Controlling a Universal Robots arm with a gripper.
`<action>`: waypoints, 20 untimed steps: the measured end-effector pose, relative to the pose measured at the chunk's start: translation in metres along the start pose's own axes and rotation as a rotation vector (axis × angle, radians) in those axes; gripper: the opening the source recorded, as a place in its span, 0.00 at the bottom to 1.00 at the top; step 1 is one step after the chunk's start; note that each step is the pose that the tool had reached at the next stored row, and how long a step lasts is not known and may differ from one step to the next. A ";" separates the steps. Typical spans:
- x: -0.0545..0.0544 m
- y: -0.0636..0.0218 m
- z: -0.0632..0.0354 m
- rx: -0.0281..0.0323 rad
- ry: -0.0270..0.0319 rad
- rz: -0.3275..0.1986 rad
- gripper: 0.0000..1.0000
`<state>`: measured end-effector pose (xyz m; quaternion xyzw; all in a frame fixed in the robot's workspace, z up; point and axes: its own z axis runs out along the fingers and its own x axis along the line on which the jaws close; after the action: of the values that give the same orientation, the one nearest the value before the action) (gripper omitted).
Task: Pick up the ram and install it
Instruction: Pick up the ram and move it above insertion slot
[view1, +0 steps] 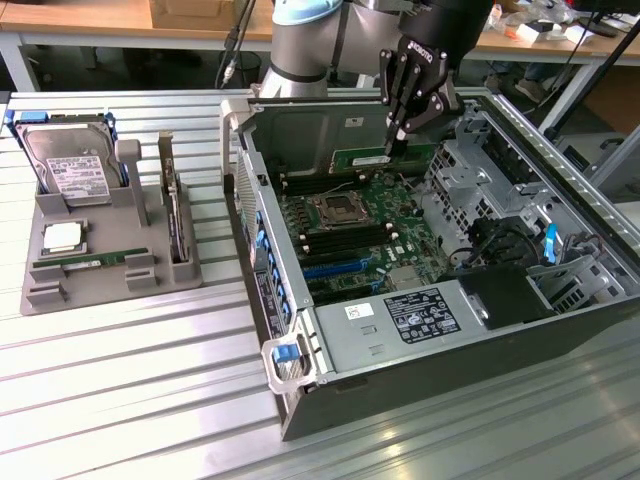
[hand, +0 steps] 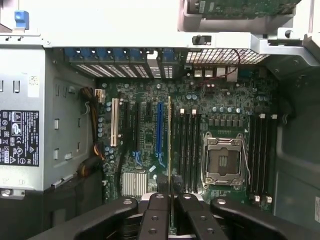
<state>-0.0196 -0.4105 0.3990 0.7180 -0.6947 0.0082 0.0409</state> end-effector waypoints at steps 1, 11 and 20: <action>0.000 -0.0013 -0.0001 0.0000 0.0003 0.000 0.13; 0.000 -0.0144 -0.0007 -0.0001 0.0037 0.000 0.13; 0.001 -0.0282 -0.0013 -0.0003 0.0086 0.000 0.13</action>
<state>0.0086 -0.4105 0.3991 0.7179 -0.6947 0.0111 0.0440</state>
